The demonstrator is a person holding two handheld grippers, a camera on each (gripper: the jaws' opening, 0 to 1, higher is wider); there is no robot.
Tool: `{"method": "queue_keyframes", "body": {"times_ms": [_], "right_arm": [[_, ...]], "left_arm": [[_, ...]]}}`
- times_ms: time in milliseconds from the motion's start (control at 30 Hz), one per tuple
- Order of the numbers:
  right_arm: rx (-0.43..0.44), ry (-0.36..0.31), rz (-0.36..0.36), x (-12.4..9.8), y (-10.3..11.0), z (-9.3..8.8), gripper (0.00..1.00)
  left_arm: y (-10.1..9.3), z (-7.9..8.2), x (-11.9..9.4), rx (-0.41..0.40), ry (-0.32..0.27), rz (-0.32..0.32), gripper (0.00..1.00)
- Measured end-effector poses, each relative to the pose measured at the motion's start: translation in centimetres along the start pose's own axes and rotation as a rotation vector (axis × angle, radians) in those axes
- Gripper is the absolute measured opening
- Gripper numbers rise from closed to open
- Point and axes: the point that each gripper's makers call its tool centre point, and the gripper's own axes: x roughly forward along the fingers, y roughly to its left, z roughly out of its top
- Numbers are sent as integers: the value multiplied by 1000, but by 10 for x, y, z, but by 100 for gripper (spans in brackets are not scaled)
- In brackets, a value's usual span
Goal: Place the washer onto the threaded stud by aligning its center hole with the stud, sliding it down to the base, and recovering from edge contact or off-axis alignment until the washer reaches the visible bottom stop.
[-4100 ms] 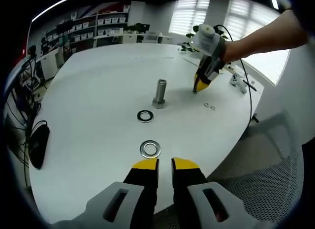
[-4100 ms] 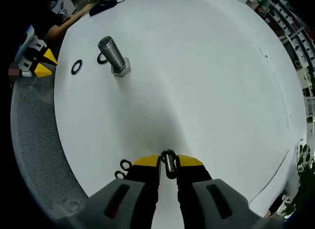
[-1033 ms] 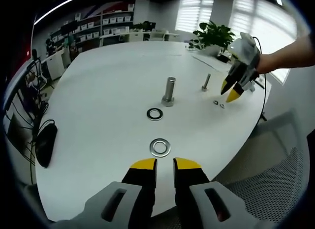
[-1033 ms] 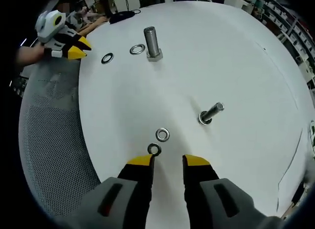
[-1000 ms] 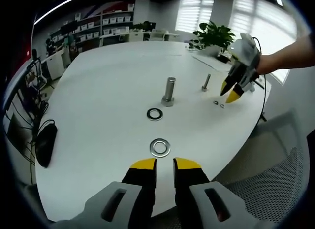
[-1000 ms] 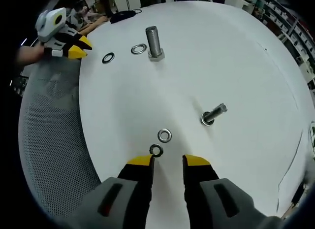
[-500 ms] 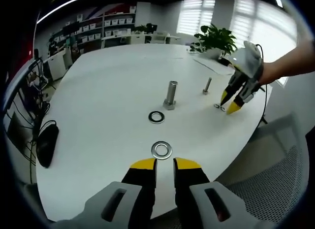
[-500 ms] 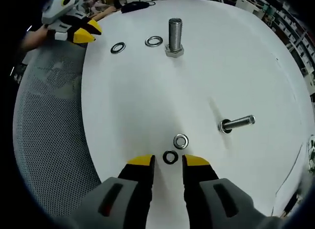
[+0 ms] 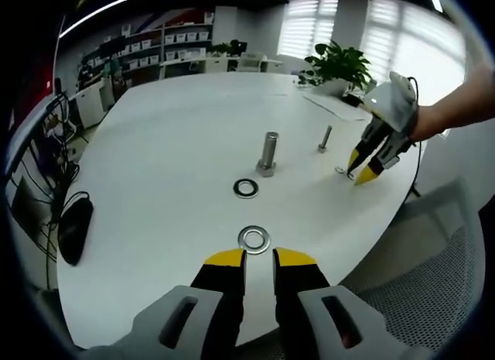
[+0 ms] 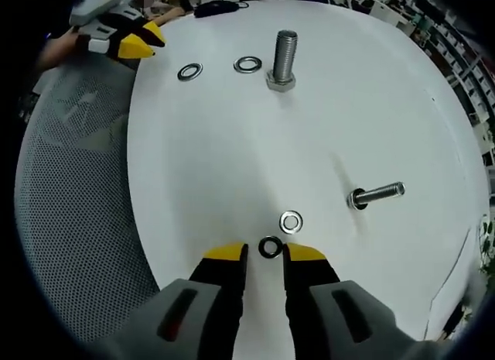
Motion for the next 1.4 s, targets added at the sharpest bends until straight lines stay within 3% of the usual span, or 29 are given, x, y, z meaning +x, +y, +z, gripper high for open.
{"method": "queue_keyframes", "body": {"times_ms": [233, 500, 933, 1167, 1267, 1400], "right_arm": [[33, -10, 13, 0, 2, 0, 25], [15, 4, 19, 0, 4, 0, 28], [54, -81, 10, -1, 2, 0, 25], [4, -16, 16, 1, -4, 1, 19], [26, 38, 7, 1, -5, 1, 16], [-24, 86, 7, 2, -3, 1, 16]], "left_arm": [[-1, 0, 0, 2, 2, -6, 11], [-2, 0, 0, 1, 1, -8, 11], [-1, 2, 0, 0, -6, -6, 11], [0, 2, -1, -3, -9, 0, 11], [1, 2, -1, -2, -10, 2, 11], [1, 0, 0, -4, -6, 5, 11]]}}
